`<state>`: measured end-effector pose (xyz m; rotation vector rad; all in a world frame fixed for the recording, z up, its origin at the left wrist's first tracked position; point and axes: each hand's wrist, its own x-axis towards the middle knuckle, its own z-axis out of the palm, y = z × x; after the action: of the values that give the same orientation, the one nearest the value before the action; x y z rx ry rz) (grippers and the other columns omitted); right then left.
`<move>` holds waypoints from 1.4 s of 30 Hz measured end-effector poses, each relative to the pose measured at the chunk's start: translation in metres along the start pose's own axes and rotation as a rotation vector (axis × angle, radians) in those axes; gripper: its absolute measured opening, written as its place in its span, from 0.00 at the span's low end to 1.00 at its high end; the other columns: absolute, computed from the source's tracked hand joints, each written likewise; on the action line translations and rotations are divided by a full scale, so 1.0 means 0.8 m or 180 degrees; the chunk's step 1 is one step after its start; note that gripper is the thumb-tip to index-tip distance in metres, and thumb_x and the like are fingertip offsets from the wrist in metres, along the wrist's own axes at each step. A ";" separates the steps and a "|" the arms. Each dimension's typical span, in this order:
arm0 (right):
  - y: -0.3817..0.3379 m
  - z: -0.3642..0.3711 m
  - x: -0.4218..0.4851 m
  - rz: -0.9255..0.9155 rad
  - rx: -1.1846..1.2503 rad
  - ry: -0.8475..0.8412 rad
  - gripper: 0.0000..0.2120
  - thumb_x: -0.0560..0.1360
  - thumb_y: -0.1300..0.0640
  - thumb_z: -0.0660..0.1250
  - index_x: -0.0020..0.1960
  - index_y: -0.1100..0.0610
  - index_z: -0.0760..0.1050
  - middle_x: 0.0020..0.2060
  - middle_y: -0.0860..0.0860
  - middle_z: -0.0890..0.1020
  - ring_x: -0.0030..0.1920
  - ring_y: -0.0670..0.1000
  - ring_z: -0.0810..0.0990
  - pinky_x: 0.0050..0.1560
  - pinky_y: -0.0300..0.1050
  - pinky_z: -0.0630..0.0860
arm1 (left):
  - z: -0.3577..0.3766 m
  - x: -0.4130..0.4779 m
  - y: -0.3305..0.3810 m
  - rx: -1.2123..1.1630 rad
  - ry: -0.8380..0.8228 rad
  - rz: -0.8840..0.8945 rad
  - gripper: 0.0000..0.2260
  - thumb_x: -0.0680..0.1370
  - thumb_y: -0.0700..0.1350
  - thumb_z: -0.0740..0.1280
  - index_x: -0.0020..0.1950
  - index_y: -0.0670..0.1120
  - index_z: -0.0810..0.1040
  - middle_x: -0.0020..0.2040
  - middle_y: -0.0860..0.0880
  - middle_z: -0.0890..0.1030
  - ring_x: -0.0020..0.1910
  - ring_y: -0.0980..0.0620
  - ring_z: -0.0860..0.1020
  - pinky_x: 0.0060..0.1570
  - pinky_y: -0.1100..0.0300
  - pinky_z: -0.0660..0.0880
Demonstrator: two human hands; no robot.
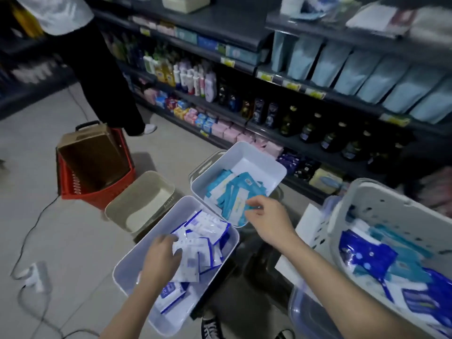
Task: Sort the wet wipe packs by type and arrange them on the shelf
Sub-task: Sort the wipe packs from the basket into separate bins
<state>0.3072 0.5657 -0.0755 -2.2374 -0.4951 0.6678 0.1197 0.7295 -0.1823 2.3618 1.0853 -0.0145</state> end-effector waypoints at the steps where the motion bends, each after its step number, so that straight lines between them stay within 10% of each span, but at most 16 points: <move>1: 0.003 -0.021 -0.008 -0.0035 0.0084 0.0109 0.12 0.75 0.61 0.66 0.58 0.57 0.78 0.53 0.48 0.80 0.52 0.48 0.79 0.51 0.38 0.73 | 0.001 0.002 0.027 0.0008 0.0011 0.0193 0.14 0.77 0.43 0.66 0.63 0.42 0.76 0.63 0.45 0.75 0.58 0.45 0.76 0.53 0.56 0.72; 13: 0.174 -0.211 -0.089 0.0505 0.0155 0.1092 0.11 0.76 0.61 0.65 0.59 0.57 0.78 0.54 0.50 0.81 0.52 0.48 0.79 0.49 0.39 0.72 | 0.048 -0.037 0.330 -0.0147 -0.0262 0.2245 0.10 0.75 0.40 0.67 0.56 0.42 0.79 0.54 0.45 0.78 0.53 0.44 0.77 0.49 0.57 0.70; 20: 0.309 -0.275 -0.119 0.1469 -0.0123 0.0692 0.16 0.76 0.58 0.67 0.63 0.60 0.75 0.60 0.55 0.79 0.58 0.53 0.78 0.55 0.43 0.72 | 0.087 -0.061 0.419 0.0215 0.0071 0.3105 0.14 0.68 0.34 0.73 0.52 0.38 0.80 0.56 0.38 0.79 0.53 0.37 0.78 0.48 0.48 0.77; 31: 0.372 -0.318 -0.116 0.1499 -0.0228 0.0328 0.10 0.74 0.60 0.69 0.55 0.56 0.78 0.51 0.52 0.83 0.44 0.48 0.79 0.33 0.36 0.71 | 0.191 -0.013 0.502 0.2296 -0.1859 0.2191 0.46 0.67 0.53 0.77 0.78 0.53 0.53 0.78 0.43 0.42 0.73 0.36 0.57 0.69 0.47 0.65; 37: 0.378 -0.313 -0.108 0.1443 -0.0558 -0.0336 0.31 0.71 0.59 0.73 0.71 0.58 0.67 0.66 0.54 0.74 0.62 0.54 0.75 0.60 0.46 0.74 | 0.203 -0.019 0.499 0.2215 -0.1816 0.2152 0.37 0.63 0.52 0.80 0.68 0.51 0.67 0.76 0.43 0.40 0.62 0.38 0.74 0.61 0.50 0.74; 42: 0.377 -0.304 -0.106 0.1328 -0.1825 -0.0801 0.30 0.64 0.46 0.77 0.61 0.54 0.70 0.59 0.53 0.73 0.62 0.58 0.69 0.59 0.54 0.72 | 0.200 -0.018 0.495 0.2173 -0.1865 0.2131 0.32 0.63 0.50 0.80 0.63 0.51 0.69 0.75 0.42 0.43 0.60 0.38 0.74 0.60 0.51 0.75</move>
<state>0.4285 0.1918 -0.1289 -2.8533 -0.3715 1.1466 0.4231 0.4327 -0.1320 2.8940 -0.0405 -0.8885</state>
